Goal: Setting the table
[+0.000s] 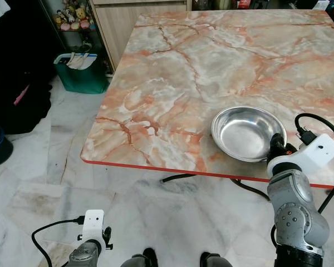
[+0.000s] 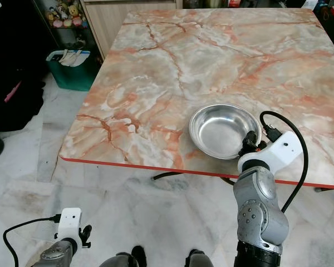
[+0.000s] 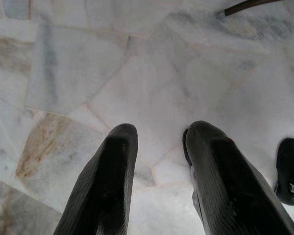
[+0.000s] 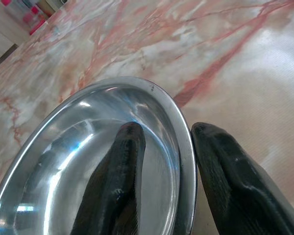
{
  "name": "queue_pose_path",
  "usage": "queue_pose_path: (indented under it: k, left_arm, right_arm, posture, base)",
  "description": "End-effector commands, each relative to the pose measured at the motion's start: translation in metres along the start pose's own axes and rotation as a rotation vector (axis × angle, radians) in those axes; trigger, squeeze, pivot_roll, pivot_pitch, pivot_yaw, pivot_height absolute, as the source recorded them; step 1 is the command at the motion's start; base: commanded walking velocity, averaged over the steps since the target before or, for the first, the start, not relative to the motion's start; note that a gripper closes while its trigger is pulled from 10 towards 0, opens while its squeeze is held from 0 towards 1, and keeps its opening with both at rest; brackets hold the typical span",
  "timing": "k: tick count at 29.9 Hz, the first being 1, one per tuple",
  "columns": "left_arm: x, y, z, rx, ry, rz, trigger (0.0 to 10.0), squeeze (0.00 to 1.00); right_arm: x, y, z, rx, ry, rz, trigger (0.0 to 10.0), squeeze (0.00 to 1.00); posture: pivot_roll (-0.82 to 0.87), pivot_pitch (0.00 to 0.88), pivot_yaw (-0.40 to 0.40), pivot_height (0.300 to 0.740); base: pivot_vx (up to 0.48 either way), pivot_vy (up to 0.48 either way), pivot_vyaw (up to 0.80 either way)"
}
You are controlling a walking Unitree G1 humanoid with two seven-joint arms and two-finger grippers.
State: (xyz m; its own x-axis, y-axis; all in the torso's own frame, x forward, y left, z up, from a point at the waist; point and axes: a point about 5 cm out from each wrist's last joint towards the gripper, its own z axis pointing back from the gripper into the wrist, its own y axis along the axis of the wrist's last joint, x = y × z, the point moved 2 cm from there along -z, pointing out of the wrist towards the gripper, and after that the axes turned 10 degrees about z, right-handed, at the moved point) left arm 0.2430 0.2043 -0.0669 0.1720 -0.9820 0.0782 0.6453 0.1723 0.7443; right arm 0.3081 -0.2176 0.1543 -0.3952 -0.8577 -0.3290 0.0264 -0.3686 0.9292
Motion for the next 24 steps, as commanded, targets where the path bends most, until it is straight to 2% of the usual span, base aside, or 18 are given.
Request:
queue_pose_path:
  k: [1, 7, 11, 12, 18, 21, 23, 24]
  left_arm:
    - [-0.012, -0.013, 0.004, -0.049, 0.028, 0.011, 10.0, 0.00]
    - [-0.022, -0.013, 0.006, -0.054, 0.037, 0.024, 10.0, 0.00]
    - [-0.034, -0.007, 0.006, -0.041, 0.049, 0.036, 10.0, 0.00]
    - [-0.035, -0.006, 0.006, -0.040, 0.050, 0.037, 10.0, 0.00]
    - [-0.045, 0.001, 0.007, -0.029, 0.064, 0.051, 10.0, 0.00]
    - [-0.046, 0.000, 0.007, -0.038, 0.070, 0.040, 10.0, 0.00]
    - [-0.046, -0.001, 0.007, -0.043, 0.067, 0.024, 10.0, 0.00]
    - [-0.037, -0.006, 0.007, -0.048, 0.058, 0.019, 10.0, 0.00]
  right_arm:
    - [-0.004, 0.003, 0.003, 0.017, 0.021, -0.004, 10.0, 0.00]
    - [-0.009, 0.013, 0.007, 0.051, 0.032, 0.004, 10.0, 0.00]
    - [-0.013, 0.045, 0.014, 0.267, -0.007, 0.277, 10.0, 0.00]
    - [-0.015, 0.048, 0.015, 0.291, -0.007, 0.310, 10.0, 0.00]
    - [-0.034, 0.050, 0.021, 0.347, 0.071, 0.378, 10.0, 0.00]
    - [-0.041, 0.051, 0.020, 0.382, 0.079, 0.454, 10.0, 0.00]
    - [-0.050, 0.053, 0.017, 0.401, 0.111, 0.476, 10.0, 0.00]
    - [-0.055, 0.053, 0.016, 0.406, 0.132, 0.488, 10.0, 0.00]
  posture:
    - [-0.09, 0.199, 0.082, 0.740]
    - [-0.09, 0.200, 0.081, 0.740]
    - [-0.10, 0.204, 0.084, 0.740]
    - [-0.10, 0.204, 0.084, 0.740]
    - [-0.10, 0.203, 0.081, 0.740]
    - [-0.10, 0.202, 0.080, 0.740]
    - [-0.10, 0.192, 0.081, 0.740]
    - [-0.10, 0.188, 0.083, 0.740]
  base:
    - [0.000, 0.000, 0.00]
    - [0.000, 0.000, 0.00]
    - [0.000, 0.000, 0.00]
    - [0.000, 0.000, 0.00]
    - [0.000, 0.000, 0.00]
    - [0.000, 0.000, 0.00]
    - [0.000, 0.000, 0.00]
    - [0.000, 0.000, 0.00]
